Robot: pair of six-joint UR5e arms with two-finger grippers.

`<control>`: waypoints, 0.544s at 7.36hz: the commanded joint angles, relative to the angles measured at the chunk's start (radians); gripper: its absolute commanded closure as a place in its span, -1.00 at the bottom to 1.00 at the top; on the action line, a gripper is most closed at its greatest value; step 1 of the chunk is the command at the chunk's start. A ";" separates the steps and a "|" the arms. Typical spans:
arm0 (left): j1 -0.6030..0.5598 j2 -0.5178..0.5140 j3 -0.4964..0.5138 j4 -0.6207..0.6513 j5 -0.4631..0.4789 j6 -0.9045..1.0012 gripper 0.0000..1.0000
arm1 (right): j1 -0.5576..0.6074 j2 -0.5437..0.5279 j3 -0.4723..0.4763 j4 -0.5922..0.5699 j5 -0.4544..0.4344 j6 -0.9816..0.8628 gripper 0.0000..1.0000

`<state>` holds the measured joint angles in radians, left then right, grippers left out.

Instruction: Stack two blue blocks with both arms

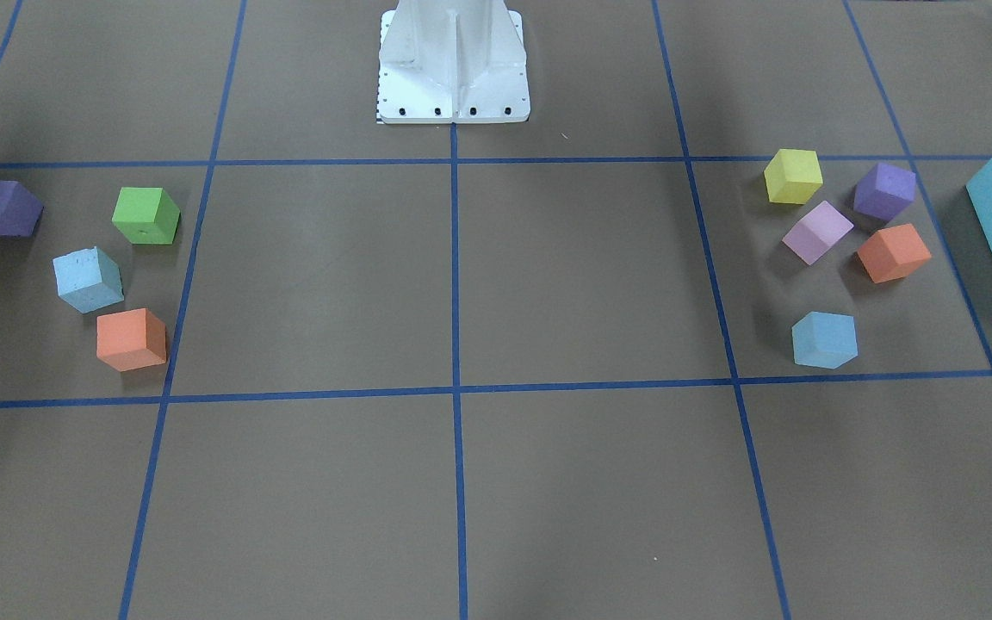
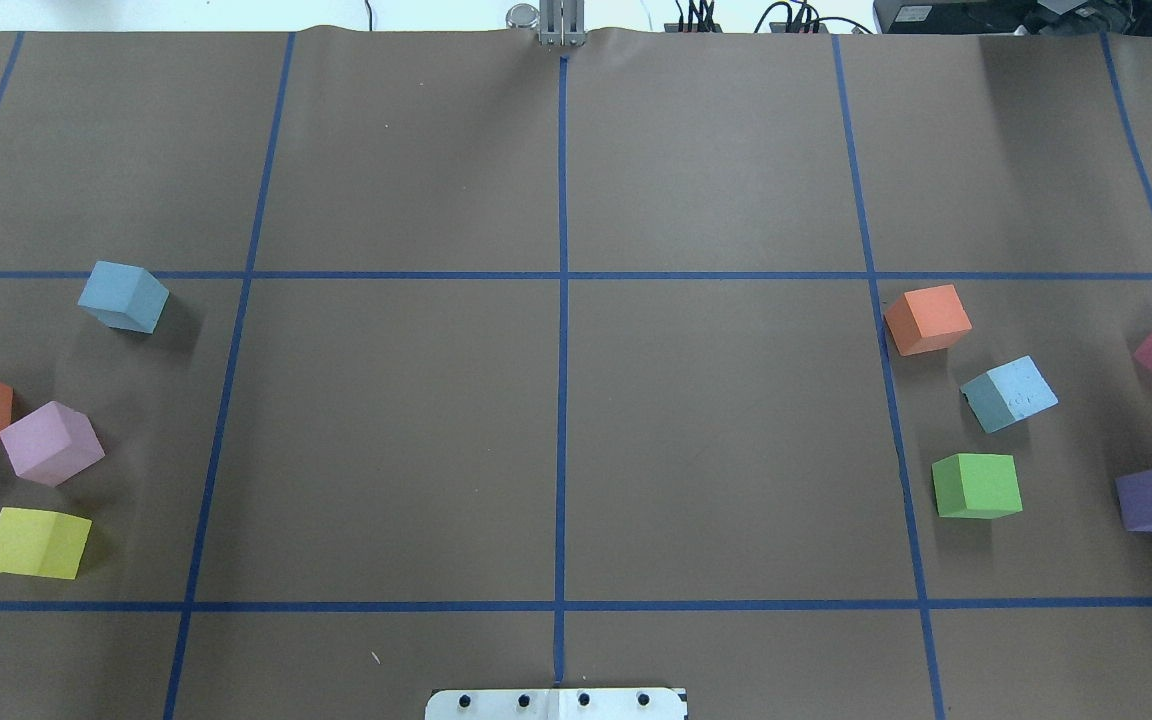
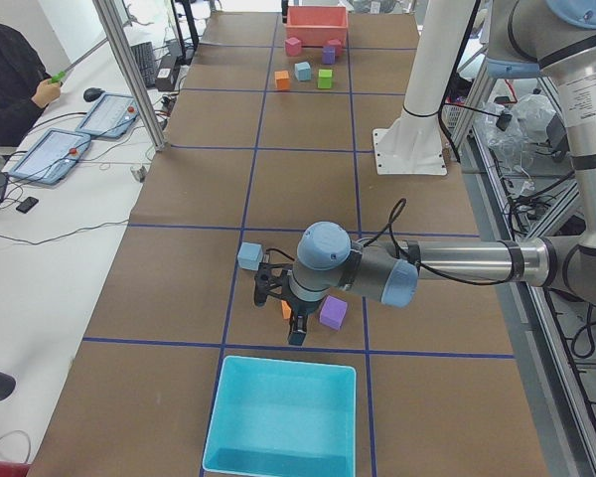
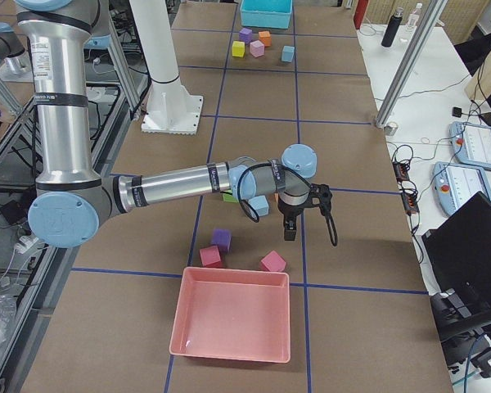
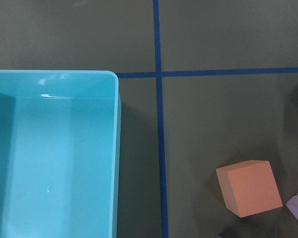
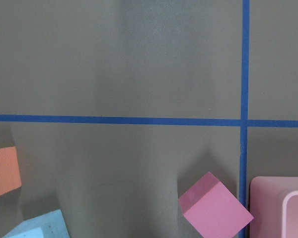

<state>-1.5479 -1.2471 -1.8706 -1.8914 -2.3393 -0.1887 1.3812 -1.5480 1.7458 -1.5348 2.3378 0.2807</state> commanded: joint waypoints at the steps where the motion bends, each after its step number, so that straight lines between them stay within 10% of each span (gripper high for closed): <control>1: 0.000 0.000 -0.001 0.000 0.000 0.000 -0.96 | 0.001 -0.001 0.000 0.008 0.001 0.000 -1.00; 4: 0.000 0.000 -0.007 0.002 0.000 0.000 -0.96 | -0.064 0.043 0.032 0.010 0.021 0.008 -1.00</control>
<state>-1.5488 -1.2467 -1.8747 -1.8905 -2.3393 -0.1887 1.3649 -1.5207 1.7655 -1.5260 2.3523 0.2833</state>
